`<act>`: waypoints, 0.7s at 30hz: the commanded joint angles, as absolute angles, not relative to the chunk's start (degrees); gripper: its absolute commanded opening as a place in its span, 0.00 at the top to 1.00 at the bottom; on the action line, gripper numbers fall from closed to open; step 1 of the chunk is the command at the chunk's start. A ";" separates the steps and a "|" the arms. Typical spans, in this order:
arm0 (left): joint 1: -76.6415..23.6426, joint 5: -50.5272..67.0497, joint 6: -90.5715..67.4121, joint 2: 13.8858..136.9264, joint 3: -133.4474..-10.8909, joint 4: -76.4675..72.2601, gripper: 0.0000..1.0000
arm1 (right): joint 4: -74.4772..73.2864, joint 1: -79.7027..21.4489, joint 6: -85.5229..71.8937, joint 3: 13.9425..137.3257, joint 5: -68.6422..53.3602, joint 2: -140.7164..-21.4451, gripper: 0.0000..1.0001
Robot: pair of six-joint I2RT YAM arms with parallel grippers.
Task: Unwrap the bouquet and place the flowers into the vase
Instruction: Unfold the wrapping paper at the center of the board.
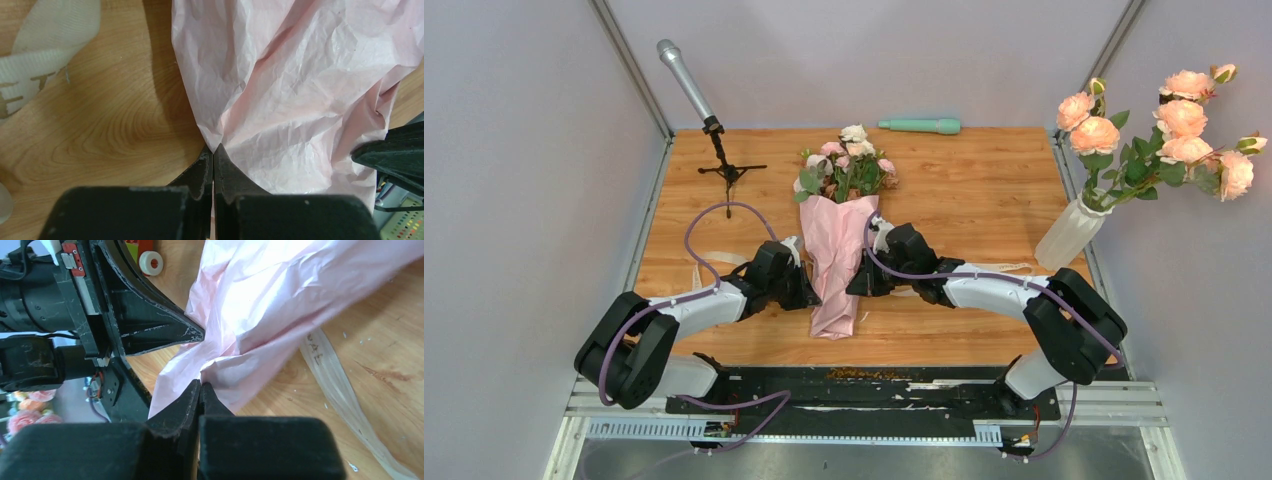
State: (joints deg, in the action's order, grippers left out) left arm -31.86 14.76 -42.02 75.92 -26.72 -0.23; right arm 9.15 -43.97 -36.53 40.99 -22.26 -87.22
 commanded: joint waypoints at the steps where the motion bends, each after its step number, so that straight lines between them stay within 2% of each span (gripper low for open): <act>1: -32.12 13.78 -42.20 76.32 -29.28 -3.79 1.00 | -3.74 -47.74 -28.83 49.13 -11.22 -88.19 1.00; 6: -32.15 13.98 -42.07 76.71 -29.97 -3.86 1.00 | -14.72 -54.19 -25.05 56.56 3.37 -90.54 1.00; 9: -32.17 13.85 -42.18 76.54 -29.88 -3.87 1.00 | -17.16 -56.12 -25.06 58.73 6.20 -91.81 1.00; 11: -32.17 13.73 -42.26 76.29 -29.76 -3.76 1.00 | -17.96 -56.25 -25.60 59.17 6.61 -91.78 0.96; 12: -32.15 13.54 -42.27 76.16 -29.73 -3.68 1.00 | -18.69 -56.26 -25.66 59.37 7.23 -91.22 0.91; 16: -32.17 13.02 -42.11 75.31 -29.62 -2.93 1.00 | -21.62 -56.05 -24.79 59.80 10.74 -86.66 0.55; 21: -32.16 12.79 -42.19 75.10 -29.77 -2.64 1.00 | -21.92 -51.77 -25.10 56.52 9.96 -78.73 0.33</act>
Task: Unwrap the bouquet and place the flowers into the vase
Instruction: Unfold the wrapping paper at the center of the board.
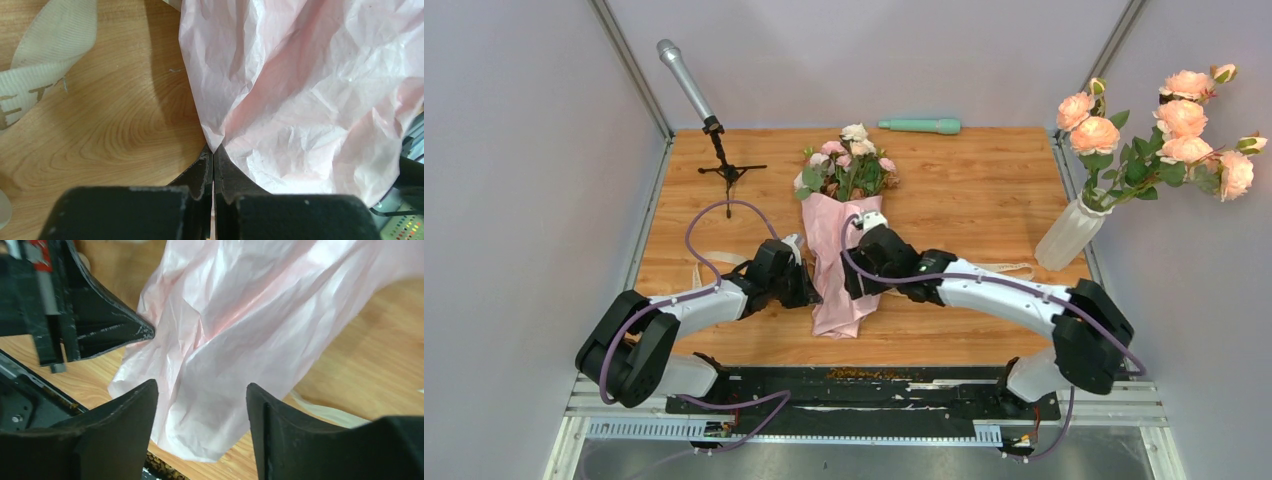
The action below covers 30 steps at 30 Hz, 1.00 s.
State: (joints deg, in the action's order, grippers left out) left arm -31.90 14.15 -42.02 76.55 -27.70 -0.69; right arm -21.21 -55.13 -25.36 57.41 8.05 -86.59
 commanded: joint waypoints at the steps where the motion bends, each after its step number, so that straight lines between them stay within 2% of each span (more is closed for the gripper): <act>1: -32.17 12.77 -42.19 75.14 -29.78 -2.64 1.00 | -21.33 -50.36 -25.13 55.34 9.02 -77.24 0.30; 4: -32.12 12.83 -42.28 75.21 -29.80 -2.79 1.00 | -18.34 -45.40 -25.91 50.59 3.90 -73.69 0.25; 10: -32.16 12.76 -42.19 75.06 -29.86 -2.64 1.00 | -2.59 -34.30 -29.66 36.77 -12.37 -67.49 0.20; 18: -32.12 12.80 -42.20 75.17 -29.97 -2.55 1.00 | 20.28 -32.28 -40.81 25.70 -23.45 -69.24 0.18; 26: -32.12 12.83 -41.71 74.58 -30.10 -2.47 1.00 | 25.33 -32.26 -40.75 26.91 -26.04 -73.04 0.23; 29: -32.15 12.41 -41.43 73.60 -30.64 -1.88 1.00 | 23.49 -32.32 -38.78 30.70 -27.97 -75.43 0.31; 30: -32.16 11.89 -41.01 73.32 -30.88 -1.42 0.94 | 22.73 -32.36 -38.38 31.63 -28.26 -76.20 0.35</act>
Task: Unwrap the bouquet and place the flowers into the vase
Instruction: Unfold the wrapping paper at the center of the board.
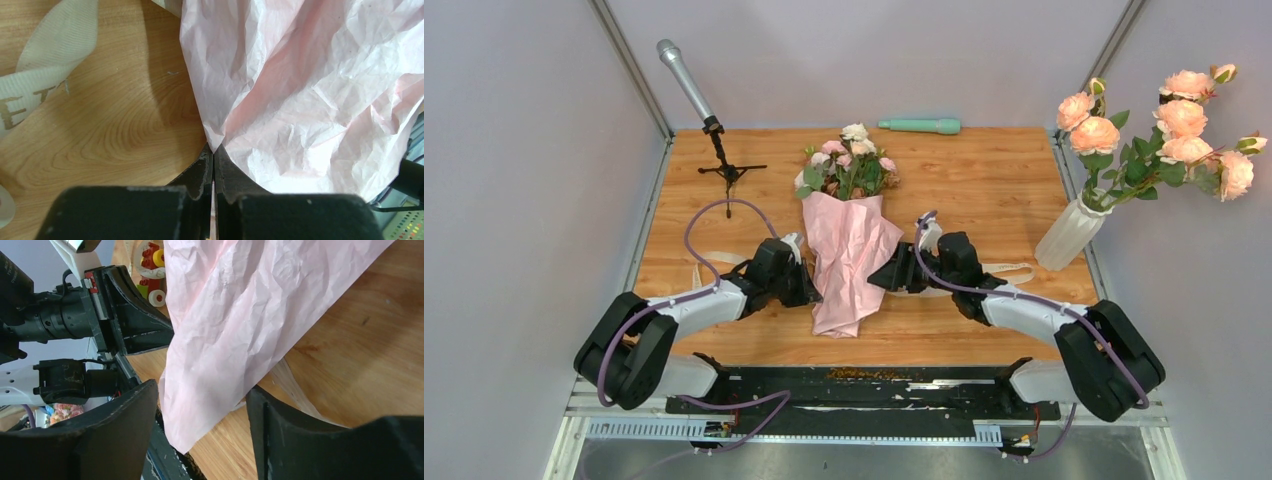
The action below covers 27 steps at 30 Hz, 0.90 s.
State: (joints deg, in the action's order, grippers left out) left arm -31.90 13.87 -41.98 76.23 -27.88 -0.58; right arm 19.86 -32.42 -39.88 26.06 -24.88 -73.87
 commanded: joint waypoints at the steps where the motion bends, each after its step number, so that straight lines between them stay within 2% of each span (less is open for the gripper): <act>1: -32.17 11.62 -40.76 72.73 -31.36 -0.62 0.85 | 22.46 -32.41 -38.05 32.34 -28.69 -76.79 0.38; 2: -32.17 10.73 -40.27 72.40 -31.59 -0.44 0.81 | 22.33 -32.43 -37.91 32.97 -28.81 -77.30 0.43; 3: -32.17 10.15 -39.60 71.56 -32.13 1.45 0.69 | 22.23 -32.48 -37.92 33.34 -28.90 -77.68 0.49; 4: -32.17 8.91 -39.14 71.20 -32.59 2.35 0.63 | 22.19 -32.56 -38.04 33.70 -28.91 -77.89 0.54; 5: -32.12 7.37 -38.02 70.25 -33.66 4.63 0.49 | 22.00 -32.73 -38.09 34.16 -28.85 -77.97 0.60; 7: -32.09 4.39 -36.13 68.55 -35.49 8.69 0.34 | 20.16 -33.58 -37.47 35.60 -28.23 -78.00 0.71; 11: -30.94 -3.03 -34.24 62.24 -37.15 15.25 0.14 | 14.40 -37.53 -33.61 40.86 -25.42 -78.22 0.91; 13: -29.18 -5.08 -34.02 57.35 -36.66 16.85 0.08 | 12.56 -40.17 -31.99 44.39 -24.16 -79.49 0.99; 16: -25.70 -5.91 -33.29 49.90 -36.76 20.36 0.01 | 10.82 -44.66 -30.07 49.14 -22.09 -82.83 1.00; 20: -19.88 -4.68 -32.57 43.97 -38.46 25.56 0.00 | 10.73 -49.09 -29.14 55.60 -21.06 -90.72 1.00; 27: -17.51 -5.42 -31.64 37.82 -42.46 32.79 0.00 | 11.15 -53.86 -28.48 67.18 -22.08 -105.38 1.00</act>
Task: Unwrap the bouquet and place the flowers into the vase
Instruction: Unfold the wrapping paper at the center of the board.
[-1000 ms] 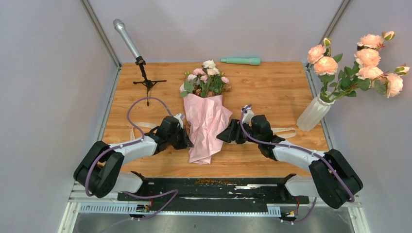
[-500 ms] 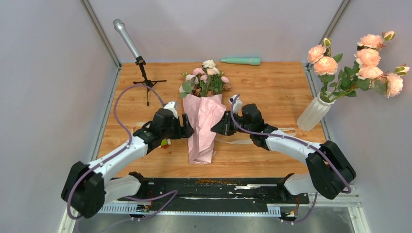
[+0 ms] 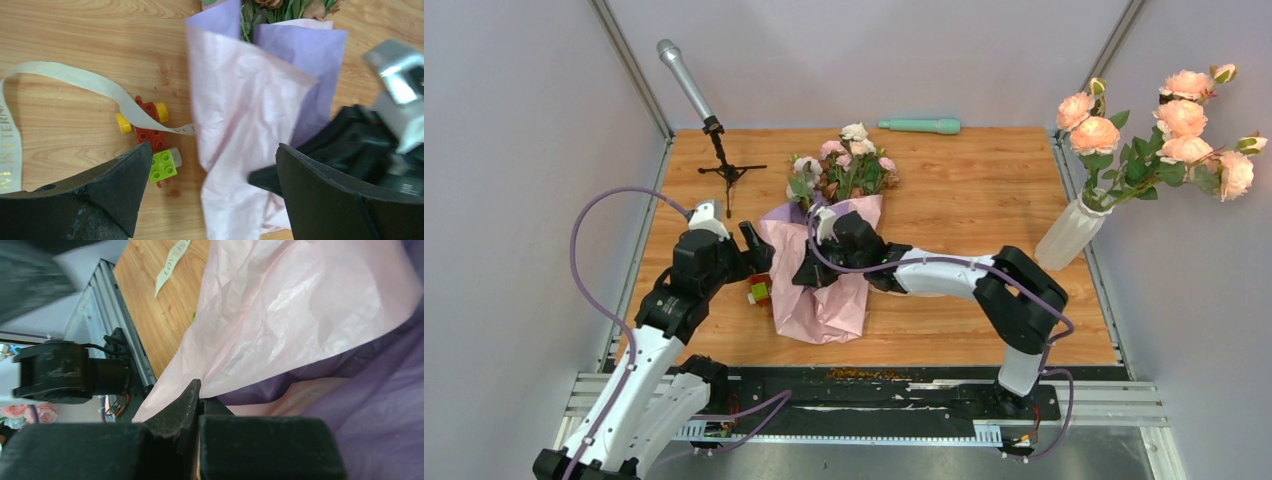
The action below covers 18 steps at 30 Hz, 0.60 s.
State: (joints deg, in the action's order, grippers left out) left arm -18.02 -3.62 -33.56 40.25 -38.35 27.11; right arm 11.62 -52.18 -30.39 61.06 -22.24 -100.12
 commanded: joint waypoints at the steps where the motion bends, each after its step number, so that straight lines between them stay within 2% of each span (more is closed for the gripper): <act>1: -17.43 -6.78 -31.18 37.37 -43.29 33.40 0.00 | 11.16 -54.15 -28.37 68.37 -22.27 -106.22 1.00; 5: -17.40 -8.90 -29.97 35.77 -44.24 35.63 0.00 | 9.14 -54.47 -27.13 71.97 -23.13 -108.04 0.98; 6: -17.40 -8.71 -29.88 35.86 -44.13 35.91 0.00 | 8.23 -54.45 -26.51 72.32 -22.86 -107.57 0.94; 9: -17.40 -7.32 -30.09 36.31 -43.33 35.76 0.00 | 3.96 -54.45 -23.76 72.76 -21.01 -104.39 0.72; 12: -17.42 -6.63 -29.99 36.62 -42.22 34.52 0.00 | -0.49 -54.38 -20.90 72.16 -17.96 -99.56 0.55; 18: -17.40 -1.00 -27.68 38.79 -43.67 32.24 0.00 | -8.21 -54.32 -16.92 68.56 -11.94 -88.83 0.34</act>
